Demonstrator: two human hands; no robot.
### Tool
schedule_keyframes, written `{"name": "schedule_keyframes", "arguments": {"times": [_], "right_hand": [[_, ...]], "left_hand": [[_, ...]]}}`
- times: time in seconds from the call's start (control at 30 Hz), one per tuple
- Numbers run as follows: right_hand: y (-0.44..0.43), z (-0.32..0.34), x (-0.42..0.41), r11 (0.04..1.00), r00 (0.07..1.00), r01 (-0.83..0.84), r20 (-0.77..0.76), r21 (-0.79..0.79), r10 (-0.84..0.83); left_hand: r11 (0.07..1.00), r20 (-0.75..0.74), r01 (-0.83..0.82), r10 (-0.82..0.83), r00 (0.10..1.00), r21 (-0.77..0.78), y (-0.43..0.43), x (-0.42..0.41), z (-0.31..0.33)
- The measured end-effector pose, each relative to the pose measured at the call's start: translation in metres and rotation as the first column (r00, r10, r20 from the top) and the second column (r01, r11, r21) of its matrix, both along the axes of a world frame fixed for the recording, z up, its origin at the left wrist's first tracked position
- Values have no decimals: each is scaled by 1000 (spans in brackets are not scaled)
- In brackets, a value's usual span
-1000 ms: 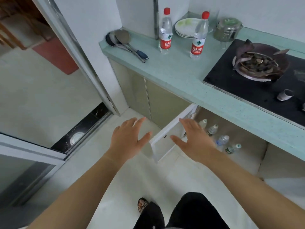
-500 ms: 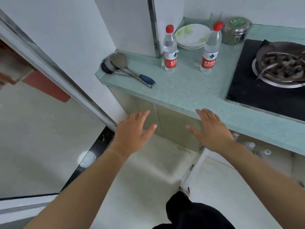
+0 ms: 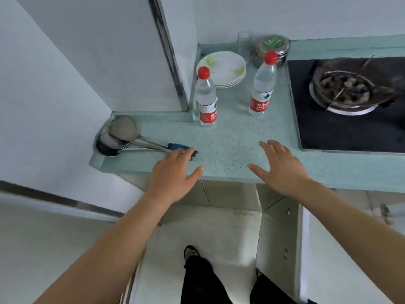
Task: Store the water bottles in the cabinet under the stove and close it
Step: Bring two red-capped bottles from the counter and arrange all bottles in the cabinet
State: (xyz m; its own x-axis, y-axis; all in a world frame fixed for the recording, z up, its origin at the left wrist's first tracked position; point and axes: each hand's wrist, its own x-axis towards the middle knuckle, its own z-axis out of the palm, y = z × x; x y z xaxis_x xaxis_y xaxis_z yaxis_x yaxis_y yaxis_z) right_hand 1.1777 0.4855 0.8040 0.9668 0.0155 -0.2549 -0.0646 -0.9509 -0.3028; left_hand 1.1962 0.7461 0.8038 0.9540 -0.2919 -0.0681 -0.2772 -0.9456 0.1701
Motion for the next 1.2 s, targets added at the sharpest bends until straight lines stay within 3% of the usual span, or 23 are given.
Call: {"name": "schedule_keyframes", "arguments": {"times": [0.27,0.47,0.67,0.9,1.07,1.2], "right_hand": [[15,23,34,957,953,287,93,36,-289],[0,30,65,933,918,357,168,55,-361],[-24,27,116,931,902,344,235,122,-363],[-46,1,200,903,884,239,304,357,-354],[-42,-28,237,788,867,193,274,585,-416],[-43,-38,259,738,869,135,279,661,-409]], "left_hand": [[974,163,223,-212,964,-49,7,115,23],[956,270,250,-203,941,-153,-24,177,51],[967,190,195,-163,968,-162,-52,218,46],[970,110,91,-68,992,-227,-61,246,29],[955,117,-5,42,992,-295,-77,273,24],[875,133,-80,162,978,-478,-98,283,7]]}}
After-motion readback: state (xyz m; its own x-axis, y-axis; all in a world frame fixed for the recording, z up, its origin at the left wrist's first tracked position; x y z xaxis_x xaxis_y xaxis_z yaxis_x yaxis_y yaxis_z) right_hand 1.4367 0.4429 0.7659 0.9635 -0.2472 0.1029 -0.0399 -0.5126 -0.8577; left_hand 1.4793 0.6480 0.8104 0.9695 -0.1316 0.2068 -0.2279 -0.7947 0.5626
